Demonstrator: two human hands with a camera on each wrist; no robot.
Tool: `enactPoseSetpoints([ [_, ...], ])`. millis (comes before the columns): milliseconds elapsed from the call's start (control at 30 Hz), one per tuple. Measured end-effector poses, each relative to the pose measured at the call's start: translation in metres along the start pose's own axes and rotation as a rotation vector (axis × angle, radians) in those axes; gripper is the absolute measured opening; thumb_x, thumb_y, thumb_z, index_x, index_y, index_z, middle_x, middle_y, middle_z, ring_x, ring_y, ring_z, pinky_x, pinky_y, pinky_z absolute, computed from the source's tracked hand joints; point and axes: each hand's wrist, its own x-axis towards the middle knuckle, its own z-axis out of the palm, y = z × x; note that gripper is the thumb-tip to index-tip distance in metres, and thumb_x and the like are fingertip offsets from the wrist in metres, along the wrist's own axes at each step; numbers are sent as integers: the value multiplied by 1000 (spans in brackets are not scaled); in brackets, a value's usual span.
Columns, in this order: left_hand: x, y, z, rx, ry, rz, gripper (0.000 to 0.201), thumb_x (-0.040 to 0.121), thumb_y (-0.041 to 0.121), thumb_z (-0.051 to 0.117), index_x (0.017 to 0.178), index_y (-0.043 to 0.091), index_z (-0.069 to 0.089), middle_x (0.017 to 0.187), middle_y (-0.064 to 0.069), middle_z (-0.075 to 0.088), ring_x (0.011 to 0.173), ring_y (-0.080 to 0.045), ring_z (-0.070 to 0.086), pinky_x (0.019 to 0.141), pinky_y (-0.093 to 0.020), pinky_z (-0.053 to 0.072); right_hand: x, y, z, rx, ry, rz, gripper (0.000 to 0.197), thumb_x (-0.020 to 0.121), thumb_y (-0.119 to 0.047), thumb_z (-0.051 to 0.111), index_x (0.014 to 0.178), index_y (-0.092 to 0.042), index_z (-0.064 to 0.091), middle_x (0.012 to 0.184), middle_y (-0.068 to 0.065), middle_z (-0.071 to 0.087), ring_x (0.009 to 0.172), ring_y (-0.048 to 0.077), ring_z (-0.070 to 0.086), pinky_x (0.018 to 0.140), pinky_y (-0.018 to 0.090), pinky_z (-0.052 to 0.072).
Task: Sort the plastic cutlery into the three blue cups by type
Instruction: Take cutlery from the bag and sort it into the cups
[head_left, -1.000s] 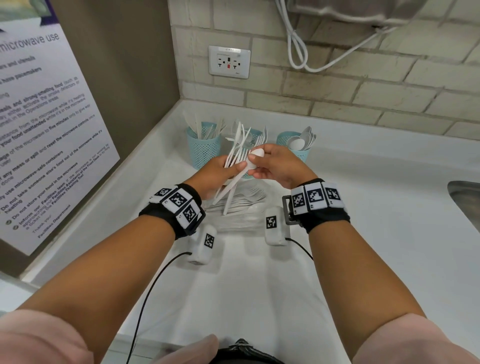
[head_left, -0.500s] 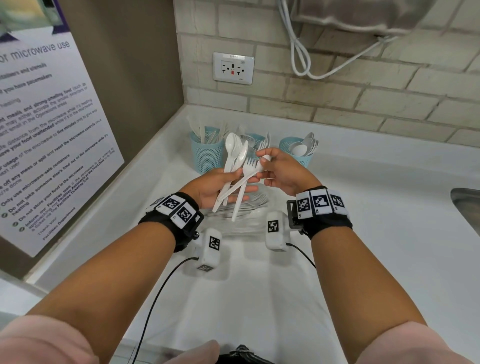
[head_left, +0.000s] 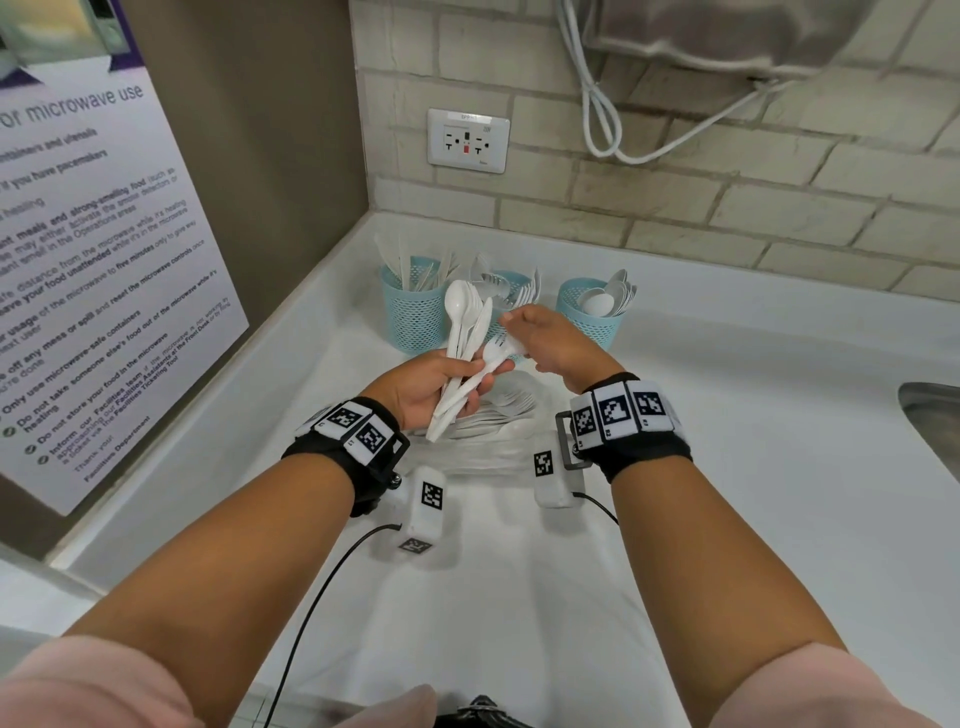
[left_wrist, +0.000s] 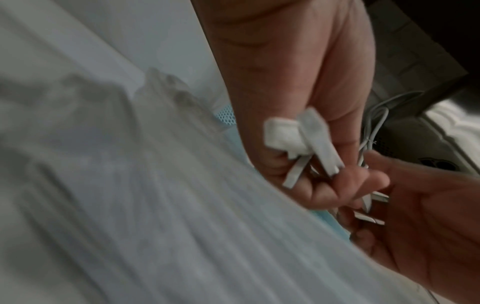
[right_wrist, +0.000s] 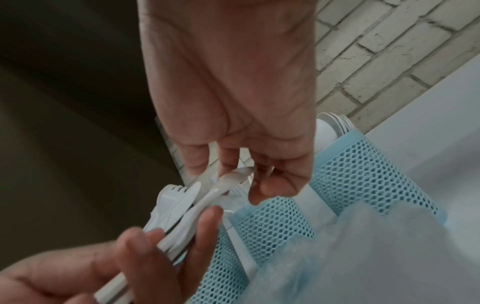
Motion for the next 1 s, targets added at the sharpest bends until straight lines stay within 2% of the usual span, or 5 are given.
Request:
enactPoseSetpoints([
  [100,-1,0,-1,-7,8,-7,27,96,2,40,121,8,49,104,-7,70,65,-6,62,51,-16,47,6,-1,6,25,38,-72,29,96,-33,50,109,-10,61,99,-3,60,88,7,55,75,19,41],
  [300,-4,5,-3,-38,12,55,28,95,2,39,122,9,45,101,-7,69,64,-7,61,49,-15,47,22,-17,15,-13,116,-111,20,88,-16,62,97,1,67,85,5,63,73,11,55,69,21,44],
  [633,-16,18,-16,-91,15,153,31,84,11,51,115,8,51,108,-9,65,61,-5,57,47,-12,44,53,-52,19,-26,80,-50,25,86,-20,64,65,-18,52,65,-3,54,58,9,48,53,20,39],
  [767,-20,23,-25,-116,34,213,43,84,12,52,126,6,43,114,-10,62,61,-4,57,50,-12,43,70,-75,12,97,190,-105,24,89,-14,58,67,-15,51,67,-1,53,59,11,49,57,21,43],
  [1000,-25,24,-39,-123,82,234,26,96,11,42,118,6,55,112,-7,66,61,-3,55,51,-11,45,105,-102,0,377,542,-212,25,95,-13,47,71,-18,40,81,5,59,59,14,59,57,24,52],
])
